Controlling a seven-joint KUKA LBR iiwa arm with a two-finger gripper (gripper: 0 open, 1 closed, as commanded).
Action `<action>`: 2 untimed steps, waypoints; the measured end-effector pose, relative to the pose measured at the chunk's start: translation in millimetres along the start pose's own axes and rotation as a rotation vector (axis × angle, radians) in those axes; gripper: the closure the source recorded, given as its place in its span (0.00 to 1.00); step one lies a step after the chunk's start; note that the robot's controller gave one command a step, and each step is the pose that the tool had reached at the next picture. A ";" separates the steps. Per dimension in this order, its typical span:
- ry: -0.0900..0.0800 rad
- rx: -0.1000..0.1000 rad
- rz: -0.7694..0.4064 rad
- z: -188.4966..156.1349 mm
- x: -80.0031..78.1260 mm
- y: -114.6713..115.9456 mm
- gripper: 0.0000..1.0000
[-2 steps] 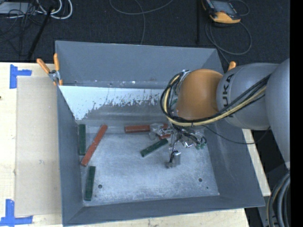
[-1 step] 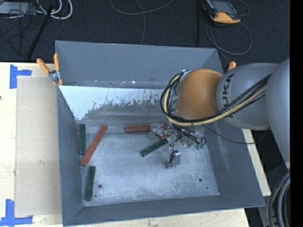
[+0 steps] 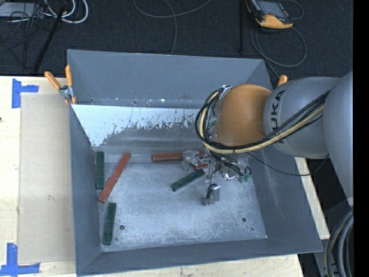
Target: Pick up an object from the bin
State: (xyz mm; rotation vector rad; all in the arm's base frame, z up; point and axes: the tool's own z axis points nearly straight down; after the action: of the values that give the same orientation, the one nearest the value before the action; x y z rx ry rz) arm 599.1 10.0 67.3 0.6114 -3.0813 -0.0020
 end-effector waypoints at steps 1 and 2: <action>-0.001 0.000 0.000 -0.9 -0.5 -0.1 1.00; -0.003 0.002 0.000 -26.7 -1.7 0.1 1.00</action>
Offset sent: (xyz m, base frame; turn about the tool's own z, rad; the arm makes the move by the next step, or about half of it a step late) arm 0.0000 0.0000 0.0000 0.0000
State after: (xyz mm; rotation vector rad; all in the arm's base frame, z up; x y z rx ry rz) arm 600.7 10.7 93.9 0.6116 -3.0847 -0.0001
